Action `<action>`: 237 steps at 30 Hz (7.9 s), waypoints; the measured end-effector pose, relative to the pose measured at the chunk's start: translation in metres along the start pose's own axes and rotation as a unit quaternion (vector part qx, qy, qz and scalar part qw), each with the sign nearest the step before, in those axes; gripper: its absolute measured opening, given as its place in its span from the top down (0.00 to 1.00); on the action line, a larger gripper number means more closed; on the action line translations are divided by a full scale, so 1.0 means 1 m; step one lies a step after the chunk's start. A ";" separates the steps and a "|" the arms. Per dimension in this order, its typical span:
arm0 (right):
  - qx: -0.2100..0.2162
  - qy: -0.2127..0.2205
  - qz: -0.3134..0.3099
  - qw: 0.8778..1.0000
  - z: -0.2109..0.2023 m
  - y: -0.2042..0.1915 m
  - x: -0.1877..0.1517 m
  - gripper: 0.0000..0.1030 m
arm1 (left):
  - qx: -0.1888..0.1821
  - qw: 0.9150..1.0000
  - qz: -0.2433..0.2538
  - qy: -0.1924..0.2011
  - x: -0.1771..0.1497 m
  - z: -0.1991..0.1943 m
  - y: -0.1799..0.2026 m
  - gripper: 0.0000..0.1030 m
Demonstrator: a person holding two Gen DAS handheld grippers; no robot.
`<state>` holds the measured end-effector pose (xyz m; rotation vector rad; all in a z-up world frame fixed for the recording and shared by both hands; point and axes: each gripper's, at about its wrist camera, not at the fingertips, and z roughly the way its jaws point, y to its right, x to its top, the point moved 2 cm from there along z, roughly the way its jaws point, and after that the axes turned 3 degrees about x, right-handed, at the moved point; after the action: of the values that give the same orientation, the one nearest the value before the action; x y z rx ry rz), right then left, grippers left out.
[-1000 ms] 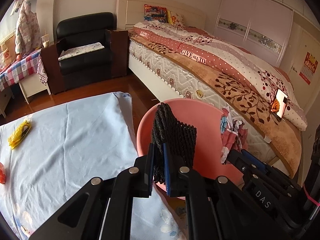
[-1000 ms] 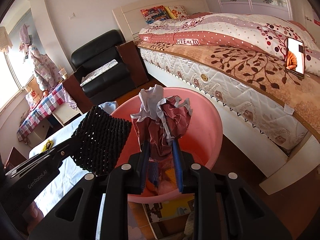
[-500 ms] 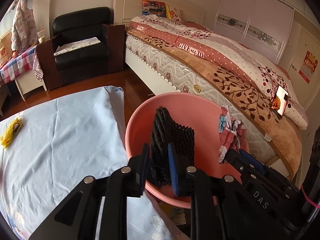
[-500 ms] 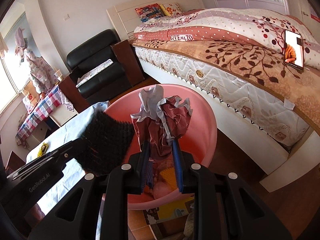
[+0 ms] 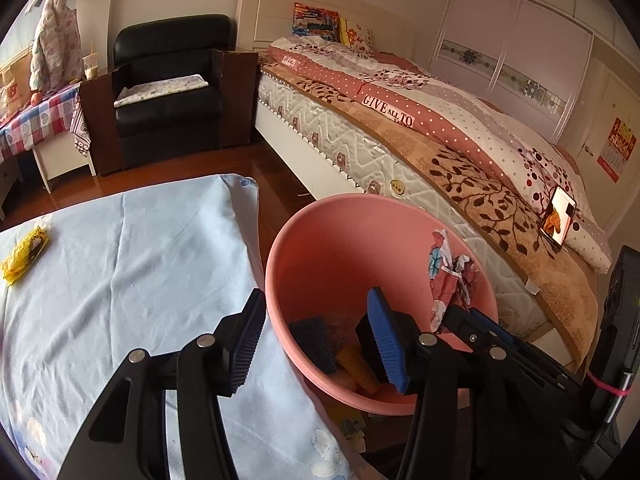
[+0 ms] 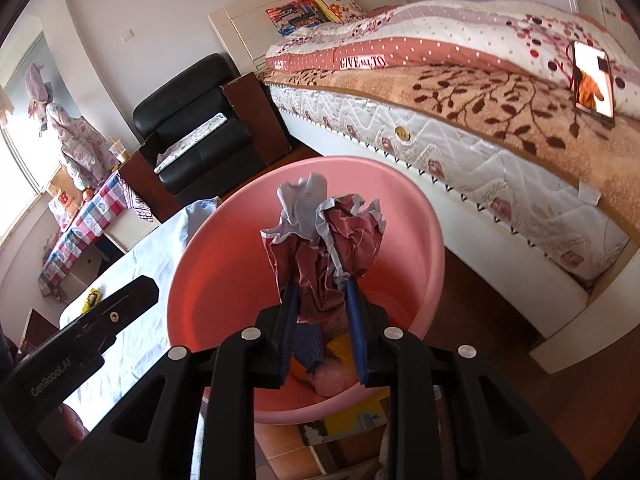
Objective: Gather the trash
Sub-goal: 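Open both tools to drop the black net and red wrapper into the bucket, then move both tools back over the table toward the two plastic bags, then grasp the orange-white plastic bag with the left tool while the right tool approaches the yellow bag, then close the right tool on the yellow plastic bag and lift it, then carry the orange-white bag and yellow bag over the pink bucket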
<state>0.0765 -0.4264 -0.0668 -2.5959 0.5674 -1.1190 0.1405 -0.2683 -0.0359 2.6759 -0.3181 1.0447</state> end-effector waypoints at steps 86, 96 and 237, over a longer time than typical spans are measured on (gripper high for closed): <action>0.210 -0.173 -0.167 0.948 0.090 -0.374 -0.089 0.64 | 0.133 0.951 -0.278 0.038 -0.103 -0.103 -0.399 0.43; 0.186 -0.224 -0.038 0.956 0.165 -0.394 -0.095 0.53 | 0.106 0.952 -0.280 0.064 -0.106 -0.100 -0.403 0.62; 0.148 -0.064 -0.170 0.972 -0.056 -0.156 -0.097 0.96 | 0.150 0.984 -0.084 0.057 -0.065 -0.132 -0.168 0.63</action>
<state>0.0127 -0.2486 -0.0320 -2.5282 -0.0771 -1.0259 0.0593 -0.0617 -0.0123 2.8218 0.0939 1.2741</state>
